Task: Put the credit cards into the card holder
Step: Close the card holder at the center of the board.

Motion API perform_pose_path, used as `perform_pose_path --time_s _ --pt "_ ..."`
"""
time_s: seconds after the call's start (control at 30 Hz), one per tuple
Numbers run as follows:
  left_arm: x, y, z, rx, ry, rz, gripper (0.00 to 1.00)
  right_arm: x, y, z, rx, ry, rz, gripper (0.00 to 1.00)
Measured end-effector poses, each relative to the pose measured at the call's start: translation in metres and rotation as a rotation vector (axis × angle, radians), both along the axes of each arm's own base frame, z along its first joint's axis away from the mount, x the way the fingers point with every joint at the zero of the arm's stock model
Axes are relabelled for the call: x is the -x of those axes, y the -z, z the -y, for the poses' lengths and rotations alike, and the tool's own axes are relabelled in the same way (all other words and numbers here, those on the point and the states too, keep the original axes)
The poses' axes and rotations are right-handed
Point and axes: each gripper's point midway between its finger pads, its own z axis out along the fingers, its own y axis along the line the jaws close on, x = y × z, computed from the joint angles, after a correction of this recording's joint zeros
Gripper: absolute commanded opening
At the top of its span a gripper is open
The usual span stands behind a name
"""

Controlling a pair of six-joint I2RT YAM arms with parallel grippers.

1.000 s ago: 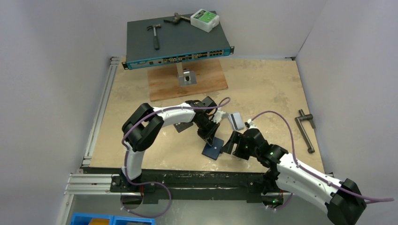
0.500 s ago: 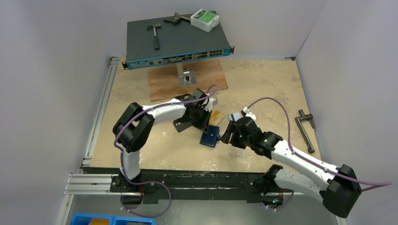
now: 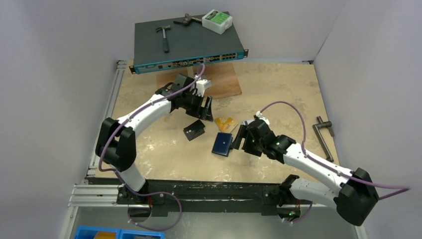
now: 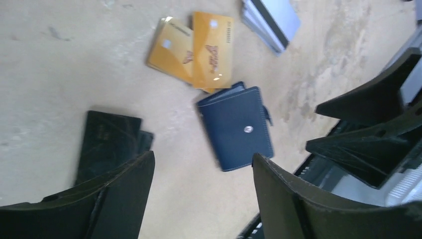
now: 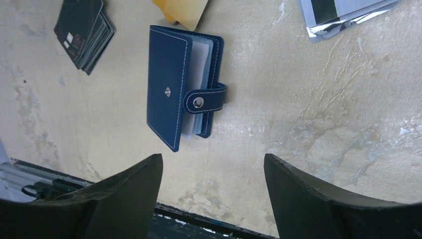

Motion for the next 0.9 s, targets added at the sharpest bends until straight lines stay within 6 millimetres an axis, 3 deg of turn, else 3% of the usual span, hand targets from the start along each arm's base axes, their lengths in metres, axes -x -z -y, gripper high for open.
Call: perform_pose_path --time_s 0.07,0.13,0.23,0.33,0.4,0.53,0.7,0.9 --pt "-0.01 0.006 -0.013 -0.024 0.008 0.053 0.66 -0.001 0.005 -0.002 0.032 -0.015 -0.029 0.62" --pt "-0.001 0.013 -0.016 -0.043 0.082 0.165 0.61 -0.005 0.005 -0.005 0.058 -0.022 -0.048 0.51" --pt "0.035 0.019 -0.014 -0.067 0.253 0.277 0.49 -0.019 0.003 -0.013 0.101 -0.025 -0.067 0.5" --pt "0.048 0.02 -0.001 -0.053 0.43 0.429 0.4 -0.028 0.007 -0.021 0.121 -0.031 -0.081 0.51" --pt "0.056 0.03 0.004 -0.068 0.55 0.52 0.36 -0.029 0.013 -0.022 0.137 -0.039 -0.097 0.52" --pt "0.086 0.059 0.007 -0.091 0.786 0.611 0.17 -0.029 0.026 -0.021 0.181 -0.051 -0.137 0.52" --pt "0.108 0.07 0.021 -0.078 0.98 0.709 0.18 -0.03 0.03 -0.022 0.198 -0.058 -0.15 0.47" --pt "0.114 0.079 0.04 -0.074 1.059 0.838 0.25 -0.031 0.034 -0.021 0.206 -0.05 -0.159 0.41"
